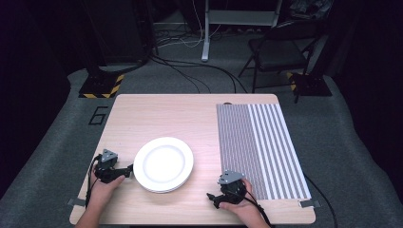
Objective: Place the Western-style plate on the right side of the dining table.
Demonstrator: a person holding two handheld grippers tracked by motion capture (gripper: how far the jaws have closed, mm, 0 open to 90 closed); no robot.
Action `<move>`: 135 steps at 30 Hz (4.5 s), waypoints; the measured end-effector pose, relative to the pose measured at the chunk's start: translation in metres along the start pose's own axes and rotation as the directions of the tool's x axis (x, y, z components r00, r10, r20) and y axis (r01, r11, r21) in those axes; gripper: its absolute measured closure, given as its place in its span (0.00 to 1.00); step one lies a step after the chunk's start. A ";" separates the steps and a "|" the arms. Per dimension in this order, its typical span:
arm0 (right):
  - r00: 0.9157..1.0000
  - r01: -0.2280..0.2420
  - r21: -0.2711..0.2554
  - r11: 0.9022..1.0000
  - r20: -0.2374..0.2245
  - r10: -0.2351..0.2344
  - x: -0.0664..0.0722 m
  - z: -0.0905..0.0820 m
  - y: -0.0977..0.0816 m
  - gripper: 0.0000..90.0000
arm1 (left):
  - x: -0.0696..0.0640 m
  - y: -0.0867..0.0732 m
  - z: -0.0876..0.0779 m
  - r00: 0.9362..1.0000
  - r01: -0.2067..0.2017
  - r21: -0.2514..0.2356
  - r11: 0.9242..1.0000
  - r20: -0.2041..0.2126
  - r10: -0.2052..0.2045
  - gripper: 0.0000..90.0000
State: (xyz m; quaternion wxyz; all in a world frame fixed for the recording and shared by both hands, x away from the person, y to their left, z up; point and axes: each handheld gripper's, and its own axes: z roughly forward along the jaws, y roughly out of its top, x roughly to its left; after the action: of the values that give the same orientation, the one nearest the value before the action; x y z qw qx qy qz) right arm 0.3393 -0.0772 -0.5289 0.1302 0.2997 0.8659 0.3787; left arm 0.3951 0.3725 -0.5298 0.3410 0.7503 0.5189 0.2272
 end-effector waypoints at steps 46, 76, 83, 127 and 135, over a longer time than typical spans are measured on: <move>0.996 -0.073 -0.012 0.997 0.046 0.074 0.000 -0.010 0.011 0.30 | 0.001 0.007 -0.016 0.992 0.119 0.020 0.993 0.048 -0.120 0.40; 0.981 -0.175 -0.084 0.981 0.064 0.181 -0.016 -0.008 0.053 0.52 | -0.032 0.045 -0.042 0.981 0.166 -0.067 0.984 0.117 -0.158 0.50; 0.983 -0.177 -0.054 0.983 0.042 0.179 -0.015 0.002 0.054 0.58 | -0.031 0.039 -0.045 0.977 0.165 -0.052 0.985 0.145 -0.156 0.55; 0.913 -0.403 -0.128 0.906 -0.125 0.389 -0.021 0.028 0.087 0.59 | -0.028 0.025 -0.036 0.916 0.325 0.022 0.946 0.241 -0.320 0.83; 0.897 -0.434 -0.092 0.896 -0.133 0.421 -0.019 0.044 0.090 0.55 | -0.030 0.025 -0.035 0.918 0.329 0.010 0.944 0.231 -0.322 0.82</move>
State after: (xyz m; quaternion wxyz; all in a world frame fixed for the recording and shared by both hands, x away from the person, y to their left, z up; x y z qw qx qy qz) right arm 0.4118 -0.0154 -0.4930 0.0139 0.4532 0.7605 0.4649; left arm 0.3757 0.3483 -0.4877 0.4423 0.6698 0.5901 0.0867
